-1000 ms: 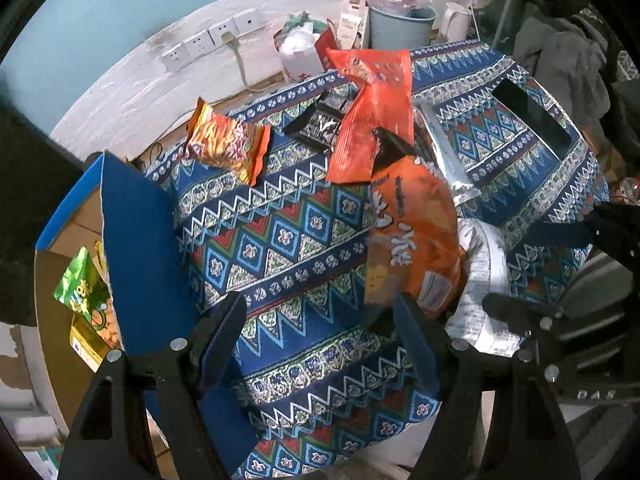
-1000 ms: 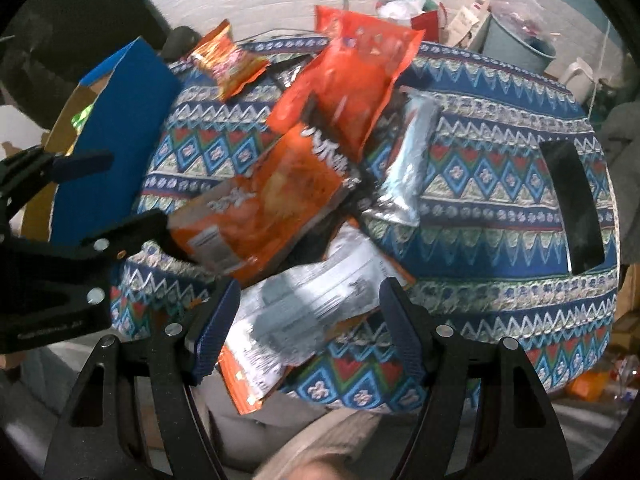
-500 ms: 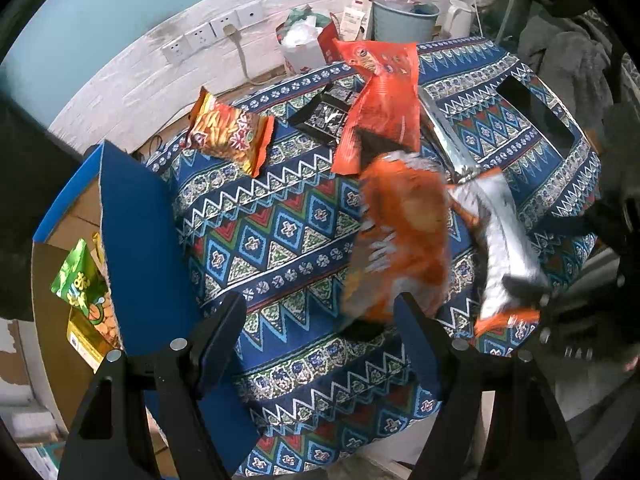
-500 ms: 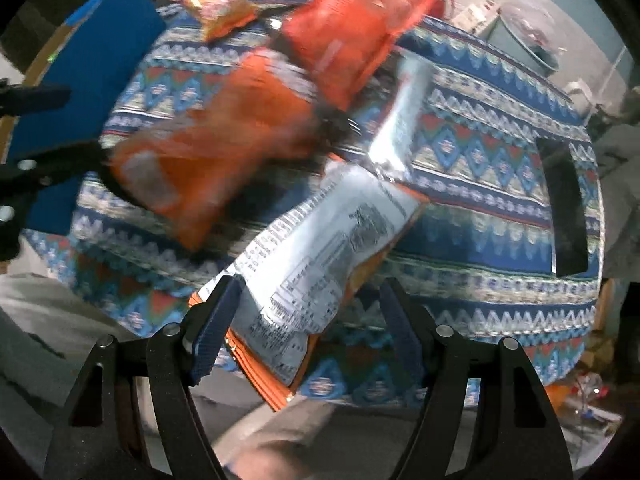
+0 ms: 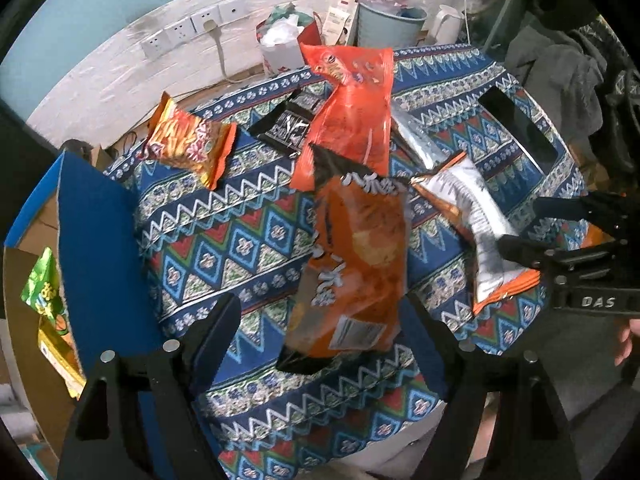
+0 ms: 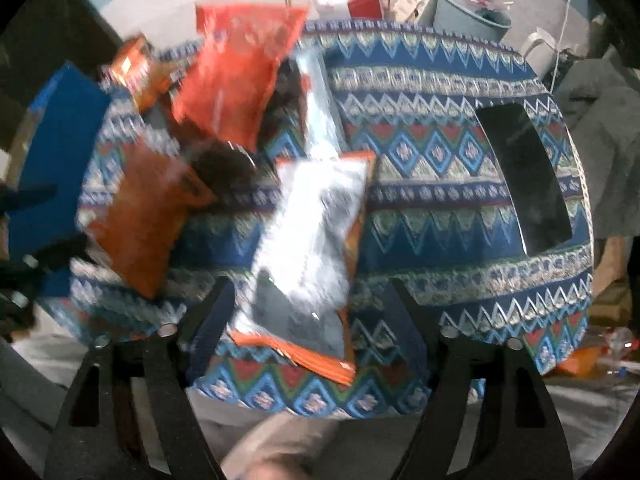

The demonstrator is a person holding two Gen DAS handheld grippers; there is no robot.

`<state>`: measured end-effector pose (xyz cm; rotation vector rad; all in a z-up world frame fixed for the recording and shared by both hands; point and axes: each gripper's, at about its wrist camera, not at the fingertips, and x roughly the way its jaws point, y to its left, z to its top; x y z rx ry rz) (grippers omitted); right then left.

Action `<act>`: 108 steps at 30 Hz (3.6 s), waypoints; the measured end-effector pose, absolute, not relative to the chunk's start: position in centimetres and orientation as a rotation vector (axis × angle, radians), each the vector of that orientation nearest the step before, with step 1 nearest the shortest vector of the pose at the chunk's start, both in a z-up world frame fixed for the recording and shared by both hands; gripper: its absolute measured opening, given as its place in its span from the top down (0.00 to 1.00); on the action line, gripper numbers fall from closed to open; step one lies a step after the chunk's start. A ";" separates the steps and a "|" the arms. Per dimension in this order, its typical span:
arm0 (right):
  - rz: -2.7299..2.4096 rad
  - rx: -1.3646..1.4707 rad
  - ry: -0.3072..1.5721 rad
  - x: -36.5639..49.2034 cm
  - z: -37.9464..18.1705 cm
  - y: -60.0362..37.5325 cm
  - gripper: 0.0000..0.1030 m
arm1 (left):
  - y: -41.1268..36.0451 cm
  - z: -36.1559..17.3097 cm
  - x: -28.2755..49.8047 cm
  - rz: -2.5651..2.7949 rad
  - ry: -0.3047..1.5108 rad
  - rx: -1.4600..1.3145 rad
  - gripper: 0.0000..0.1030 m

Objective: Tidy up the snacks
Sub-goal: 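Grasp the orange chip bag with the left tool while the right tool grasps the white printed bag, then lift both held bags and carry them over the cardboard box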

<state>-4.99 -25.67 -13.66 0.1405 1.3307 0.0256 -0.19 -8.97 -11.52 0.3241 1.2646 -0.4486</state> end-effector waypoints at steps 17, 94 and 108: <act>-0.039 0.108 1.433 -0.3 -20.2 -24.4 0.27 | -12.0 -16.2 2.2 -0.442 1.359 0.296 0.19; 0.348 -0.111 1.007 3.8 -2.7 -6.9 0.67 | 9.5 -3.8 0.6 -0.132 1.011 0.089 0.56; 0.442 -0.134 1.019 5.4 -2.9 0.0 0.67 | 15.3 -4.9 0.7 -0.028 1.035 0.007 0.56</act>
